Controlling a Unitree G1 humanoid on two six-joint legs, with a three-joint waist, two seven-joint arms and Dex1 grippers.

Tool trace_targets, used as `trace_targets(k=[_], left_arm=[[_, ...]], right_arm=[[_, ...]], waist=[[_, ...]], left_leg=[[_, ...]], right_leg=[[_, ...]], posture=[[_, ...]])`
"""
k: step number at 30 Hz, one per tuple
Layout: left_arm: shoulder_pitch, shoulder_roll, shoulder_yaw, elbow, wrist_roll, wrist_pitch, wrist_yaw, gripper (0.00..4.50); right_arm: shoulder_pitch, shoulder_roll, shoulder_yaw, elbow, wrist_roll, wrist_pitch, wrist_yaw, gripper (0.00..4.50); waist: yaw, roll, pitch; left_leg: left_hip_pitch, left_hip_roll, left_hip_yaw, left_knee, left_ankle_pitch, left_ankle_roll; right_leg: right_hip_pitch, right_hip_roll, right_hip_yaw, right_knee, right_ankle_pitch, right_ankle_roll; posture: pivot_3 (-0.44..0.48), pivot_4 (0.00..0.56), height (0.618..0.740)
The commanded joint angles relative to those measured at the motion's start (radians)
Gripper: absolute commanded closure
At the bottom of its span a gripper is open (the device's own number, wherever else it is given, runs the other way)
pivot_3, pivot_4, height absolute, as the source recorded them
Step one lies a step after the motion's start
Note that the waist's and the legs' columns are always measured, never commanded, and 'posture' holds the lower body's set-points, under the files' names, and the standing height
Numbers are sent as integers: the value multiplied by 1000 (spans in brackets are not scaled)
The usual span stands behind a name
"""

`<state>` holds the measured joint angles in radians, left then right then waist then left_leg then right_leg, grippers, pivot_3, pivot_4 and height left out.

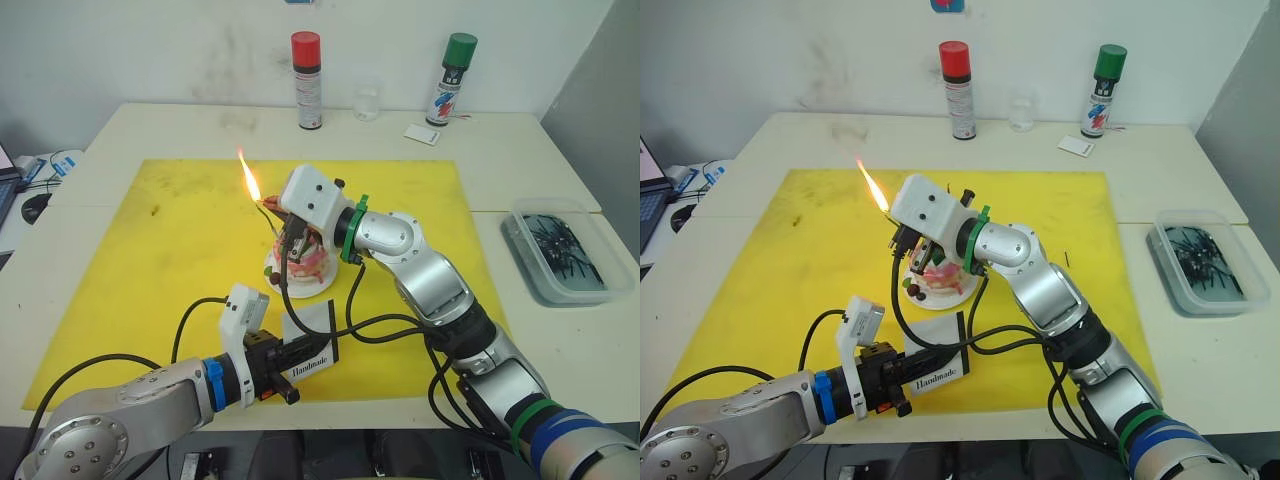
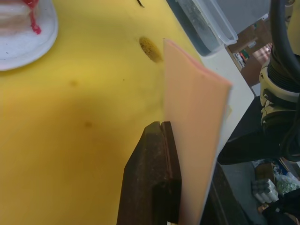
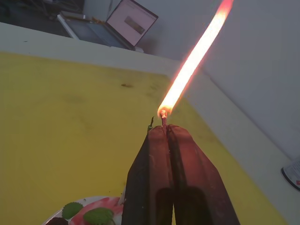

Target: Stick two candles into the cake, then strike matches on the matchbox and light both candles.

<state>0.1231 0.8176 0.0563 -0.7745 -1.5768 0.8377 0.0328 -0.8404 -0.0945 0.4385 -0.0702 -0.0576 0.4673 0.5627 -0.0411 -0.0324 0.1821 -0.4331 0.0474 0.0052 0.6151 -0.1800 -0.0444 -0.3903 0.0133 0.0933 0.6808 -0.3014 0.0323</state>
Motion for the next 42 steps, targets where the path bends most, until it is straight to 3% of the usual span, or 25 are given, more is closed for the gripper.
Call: trace_targets(k=[1,33,42], left_arm=[[-2,5,8,-35,-24,-22,1,4500],[-72,-11,-47,5,-22,-15,-18,4500],[-98,-8,-60,25,-11,-1,-59,4500]], right_arm=[[7,13,4,-28,-4,-17,-1,4462],[21,12,-63,-54,-13,-57,-43,4462],[77,37,-150,-158,124,-140,-1,4462]], waist=[[0,0,0],[0,0,0],[0,0,0]], left_leg=[[0,0,0,0,0,0],[0,0,0,-1,0,0],[0,0,0,-2,0,0]], right_leg=[[0,0,0,0,0,0],[0,1,0,0,0,0],[0,1,0,0,0,0]], posture=[[0,150,740],[0,150,740],[0,150,740]])
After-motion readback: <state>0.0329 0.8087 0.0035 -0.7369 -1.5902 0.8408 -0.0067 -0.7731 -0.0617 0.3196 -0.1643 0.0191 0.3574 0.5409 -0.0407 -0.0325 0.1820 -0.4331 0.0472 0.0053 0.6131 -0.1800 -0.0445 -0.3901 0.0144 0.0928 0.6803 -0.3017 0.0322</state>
